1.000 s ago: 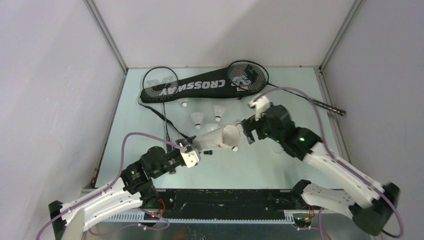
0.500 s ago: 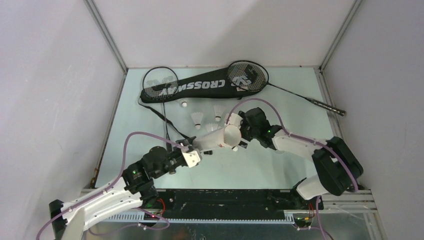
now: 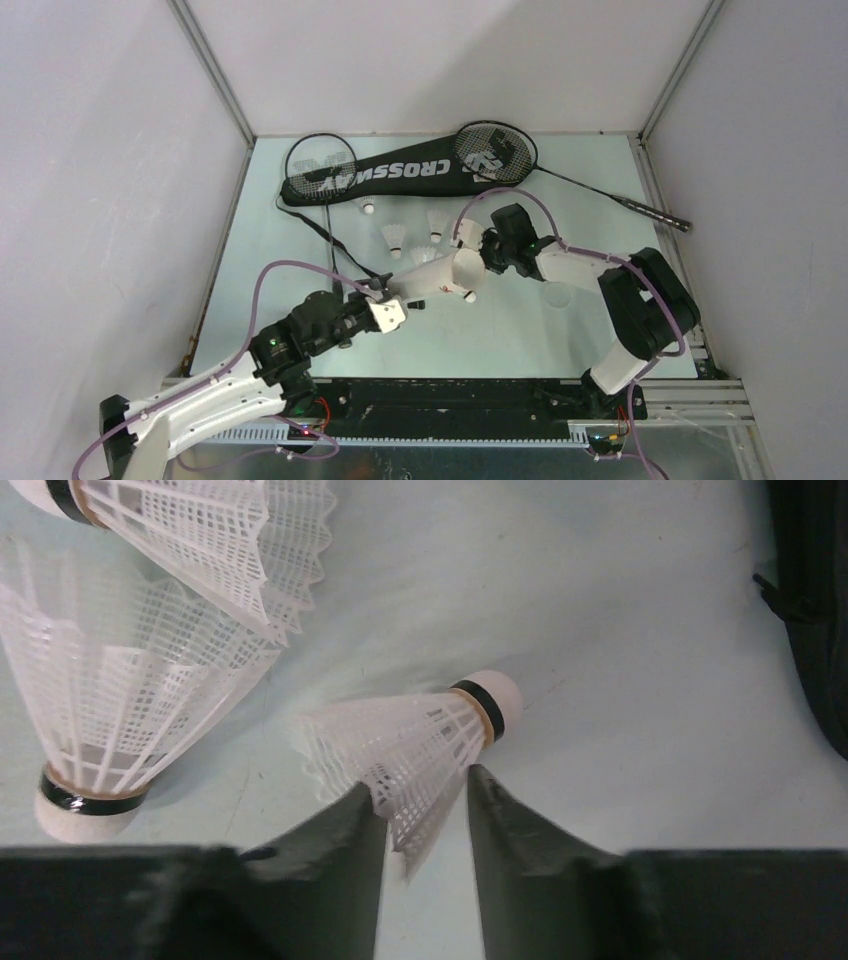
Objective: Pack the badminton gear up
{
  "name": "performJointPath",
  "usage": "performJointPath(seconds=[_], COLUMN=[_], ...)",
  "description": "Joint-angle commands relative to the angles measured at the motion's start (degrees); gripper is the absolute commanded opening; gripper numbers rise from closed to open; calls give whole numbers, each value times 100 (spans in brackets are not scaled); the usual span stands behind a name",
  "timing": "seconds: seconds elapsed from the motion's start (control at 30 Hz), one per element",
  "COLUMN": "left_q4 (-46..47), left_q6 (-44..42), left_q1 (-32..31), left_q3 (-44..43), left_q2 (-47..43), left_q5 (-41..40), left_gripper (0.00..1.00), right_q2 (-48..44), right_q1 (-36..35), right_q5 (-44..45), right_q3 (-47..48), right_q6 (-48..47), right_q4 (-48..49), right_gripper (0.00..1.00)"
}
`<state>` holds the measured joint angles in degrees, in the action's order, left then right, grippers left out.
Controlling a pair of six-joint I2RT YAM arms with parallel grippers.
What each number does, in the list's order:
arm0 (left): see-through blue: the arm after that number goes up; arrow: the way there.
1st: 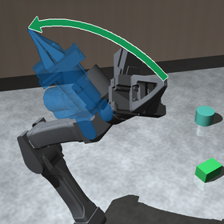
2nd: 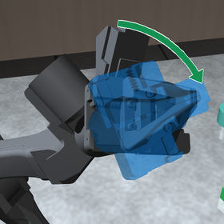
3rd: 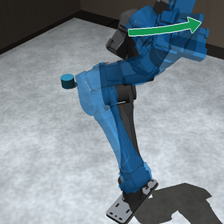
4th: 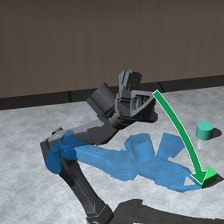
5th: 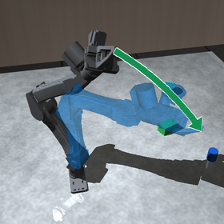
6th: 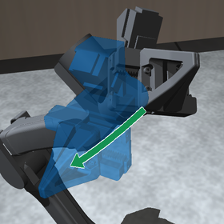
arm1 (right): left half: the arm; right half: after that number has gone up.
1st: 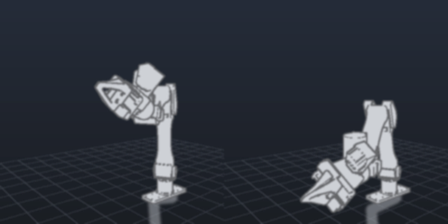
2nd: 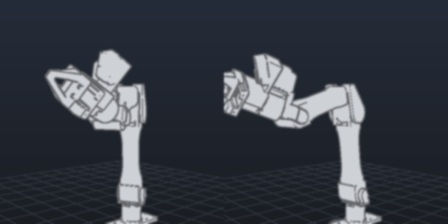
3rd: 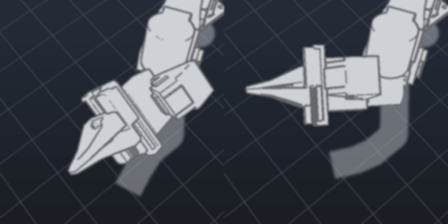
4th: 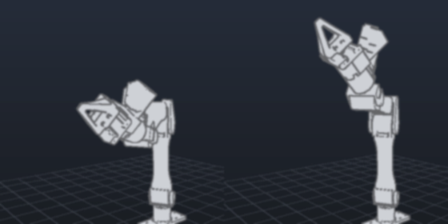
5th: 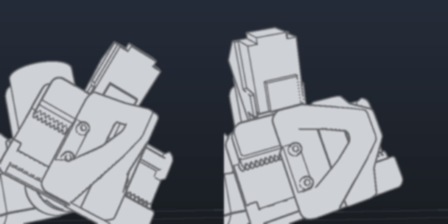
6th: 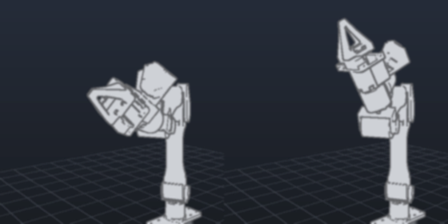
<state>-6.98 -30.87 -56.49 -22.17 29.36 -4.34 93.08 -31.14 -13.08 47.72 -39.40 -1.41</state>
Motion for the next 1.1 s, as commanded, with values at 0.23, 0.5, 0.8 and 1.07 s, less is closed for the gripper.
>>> performJointPath(seconds=[0.23,0.5,0.8,1.07], left_q4=[323,470,463,416], left_q6=[74,-65,-307,-341], left_q1=[-20,-22,-20,-20], left_q3=[-125,20,56,27], left_q2=[192,98,254,350], left_q5=[-161,-167,-43,47], left_gripper=[0,0,0,0], right_q2=[-765,-3214,-5831,-5383], right_q1=[-8,271,469,181], right_q5=[227,435,-2066,-3214], right_q3=[290,565,986,1597], right_q6=[661,3995,5835,6255], right_q4=[212,-2136,-3843,-4254], right_gripper=[0,0,0,0])
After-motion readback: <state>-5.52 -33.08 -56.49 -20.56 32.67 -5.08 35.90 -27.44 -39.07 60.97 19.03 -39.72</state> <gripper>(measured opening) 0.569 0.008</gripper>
